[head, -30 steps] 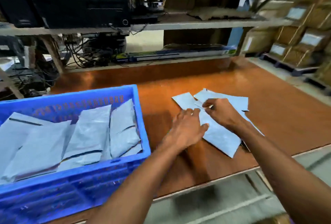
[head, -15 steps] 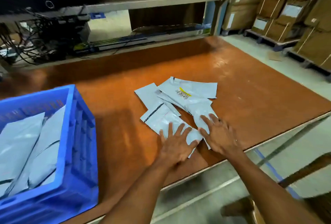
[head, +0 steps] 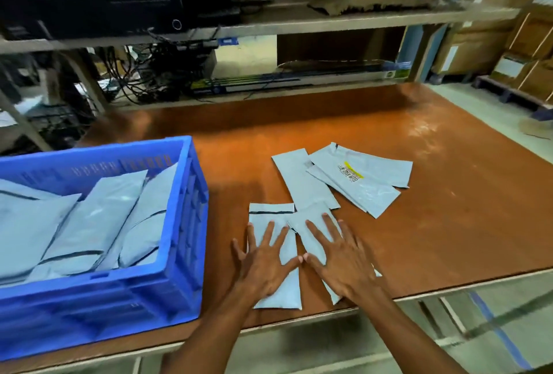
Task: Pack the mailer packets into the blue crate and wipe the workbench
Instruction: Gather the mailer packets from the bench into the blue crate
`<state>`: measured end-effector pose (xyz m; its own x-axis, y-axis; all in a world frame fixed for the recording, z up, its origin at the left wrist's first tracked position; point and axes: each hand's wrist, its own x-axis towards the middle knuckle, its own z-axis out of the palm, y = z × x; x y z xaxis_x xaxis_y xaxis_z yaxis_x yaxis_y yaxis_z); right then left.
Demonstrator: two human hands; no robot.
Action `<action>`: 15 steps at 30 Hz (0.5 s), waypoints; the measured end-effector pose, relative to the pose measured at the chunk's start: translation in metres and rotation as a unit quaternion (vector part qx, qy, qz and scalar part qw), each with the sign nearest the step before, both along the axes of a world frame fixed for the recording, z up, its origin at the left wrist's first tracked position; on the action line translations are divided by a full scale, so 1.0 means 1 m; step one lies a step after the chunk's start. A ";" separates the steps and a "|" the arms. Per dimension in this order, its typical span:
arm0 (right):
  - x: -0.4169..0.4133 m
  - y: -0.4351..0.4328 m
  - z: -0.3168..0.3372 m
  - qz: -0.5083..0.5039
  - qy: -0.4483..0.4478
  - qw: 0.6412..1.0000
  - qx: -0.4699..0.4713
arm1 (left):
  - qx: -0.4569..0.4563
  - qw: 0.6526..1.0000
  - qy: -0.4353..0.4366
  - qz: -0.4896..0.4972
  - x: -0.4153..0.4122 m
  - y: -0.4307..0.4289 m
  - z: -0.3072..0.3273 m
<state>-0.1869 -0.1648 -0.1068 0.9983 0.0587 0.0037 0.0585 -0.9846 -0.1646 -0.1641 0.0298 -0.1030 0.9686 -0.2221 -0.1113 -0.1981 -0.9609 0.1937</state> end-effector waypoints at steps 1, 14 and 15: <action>0.001 0.000 -0.003 0.008 -0.004 1.000 0.001 | 0.009 1.000 -0.003 -0.004 -0.001 0.000 -0.005; 0.001 0.020 0.028 -0.037 -0.034 0.996 0.076 | 0.101 0.994 -0.020 -0.037 -0.006 0.001 0.028; 0.004 0.026 0.042 -0.042 -0.060 0.992 0.104 | 0.051 0.997 -0.049 -0.016 -0.006 0.004 0.047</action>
